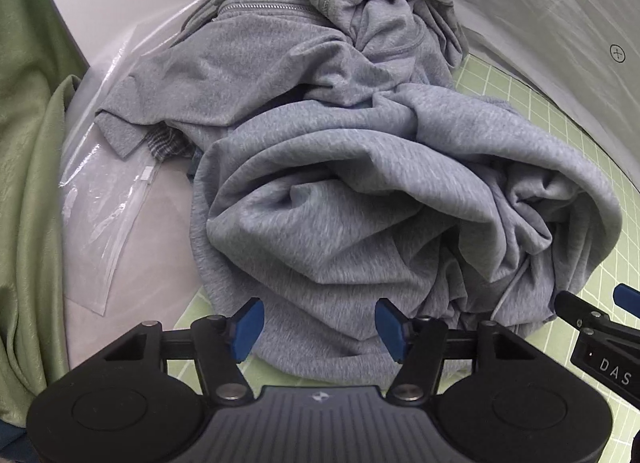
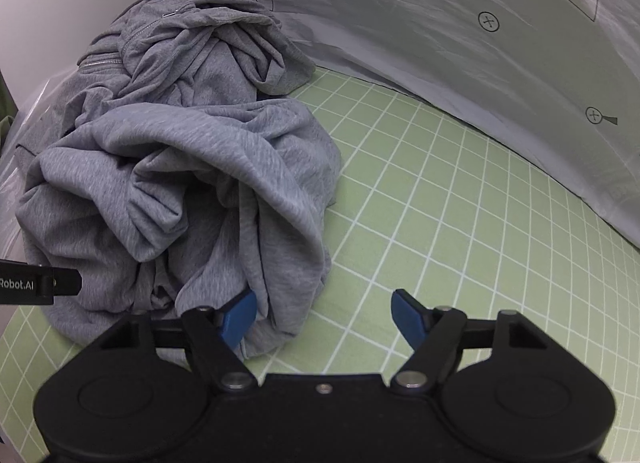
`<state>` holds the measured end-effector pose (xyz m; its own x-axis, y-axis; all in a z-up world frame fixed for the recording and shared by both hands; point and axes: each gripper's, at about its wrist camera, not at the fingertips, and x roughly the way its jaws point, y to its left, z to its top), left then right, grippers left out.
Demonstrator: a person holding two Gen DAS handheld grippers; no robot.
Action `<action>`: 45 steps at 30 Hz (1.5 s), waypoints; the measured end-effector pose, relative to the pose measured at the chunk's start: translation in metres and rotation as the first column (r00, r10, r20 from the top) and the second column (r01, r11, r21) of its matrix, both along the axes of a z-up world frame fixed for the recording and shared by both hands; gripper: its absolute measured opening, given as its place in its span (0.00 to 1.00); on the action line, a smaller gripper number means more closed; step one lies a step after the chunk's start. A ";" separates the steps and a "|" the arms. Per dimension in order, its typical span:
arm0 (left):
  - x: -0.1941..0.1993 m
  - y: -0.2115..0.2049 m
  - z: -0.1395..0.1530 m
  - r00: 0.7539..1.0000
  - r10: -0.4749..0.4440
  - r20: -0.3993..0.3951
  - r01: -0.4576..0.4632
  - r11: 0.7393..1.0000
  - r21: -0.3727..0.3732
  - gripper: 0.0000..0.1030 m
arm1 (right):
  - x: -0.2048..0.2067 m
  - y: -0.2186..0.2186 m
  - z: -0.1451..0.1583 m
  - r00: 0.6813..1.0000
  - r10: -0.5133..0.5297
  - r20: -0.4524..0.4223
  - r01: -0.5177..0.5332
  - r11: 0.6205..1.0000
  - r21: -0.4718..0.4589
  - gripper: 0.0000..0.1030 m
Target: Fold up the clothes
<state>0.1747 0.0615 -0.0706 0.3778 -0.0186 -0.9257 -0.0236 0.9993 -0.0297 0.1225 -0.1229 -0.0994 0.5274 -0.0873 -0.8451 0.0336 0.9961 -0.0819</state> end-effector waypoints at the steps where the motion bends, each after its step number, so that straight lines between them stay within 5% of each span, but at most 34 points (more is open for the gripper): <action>1: 0.004 0.000 -0.004 1.000 -0.003 -0.011 0.003 1.000 -0.005 0.56 | 0.005 0.000 -0.003 1.000 0.000 -0.002 0.000 1.000 -0.003 0.66; 3: 0.010 0.001 -0.011 0.999 -0.008 -0.032 0.008 1.000 -0.011 0.50 | 0.011 0.000 -0.007 1.000 0.009 -0.012 -0.009 1.000 0.004 0.56; 7: 0.016 0.004 -0.021 0.998 -0.002 -0.069 -0.002 0.999 -0.053 0.34 | 0.014 0.000 -0.011 0.999 0.036 -0.011 -0.036 0.999 0.038 0.08; 8: 0.016 0.004 -0.023 0.997 -0.001 -0.073 -0.003 0.998 -0.059 0.31 | 0.013 0.000 -0.011 0.999 0.040 -0.005 -0.040 0.998 0.045 0.03; 17: -0.007 0.001 -0.020 0.999 -0.036 -0.039 0.033 0.996 -0.083 0.13 | -0.031 -0.038 0.006 0.992 -0.105 0.077 0.107 0.994 -0.018 0.02; 26: -0.067 -0.030 0.007 0.998 -0.059 0.029 0.061 0.995 -0.078 0.12 | -0.104 -0.126 0.017 0.932 -0.341 0.124 0.347 0.938 -0.025 0.02; 30: -0.105 -0.060 0.015 0.995 -0.078 0.060 0.084 0.990 -0.117 0.26 | -0.149 -0.182 0.022 0.889 -0.435 0.144 0.444 0.895 -0.036 0.02; 33: -0.135 -0.089 0.017 0.995 -0.075 0.065 0.084 0.984 -0.154 0.48 | -0.179 -0.231 0.031 0.850 -0.501 0.162 0.515 0.855 -0.058 0.02; 38: -0.184 -0.142 0.026 0.990 -0.096 0.107 0.116 0.974 -0.196 0.62 | -0.239 -0.324 0.050 0.757 -0.613 0.226 0.644 0.758 -0.105 0.02; 43: -0.219 -0.179 0.028 0.987 -0.096 0.129 0.117 0.978 -0.170 0.74 | -0.300 -0.413 0.067 0.611 -0.741 0.278 0.786 0.610 -0.101 0.02; 45: -0.225 -0.189 0.025 0.989 -0.089 0.117 0.109 0.979 -0.171 0.74 | -0.308 -0.414 0.061 0.612 -0.751 0.247 0.783 0.619 -0.060 0.03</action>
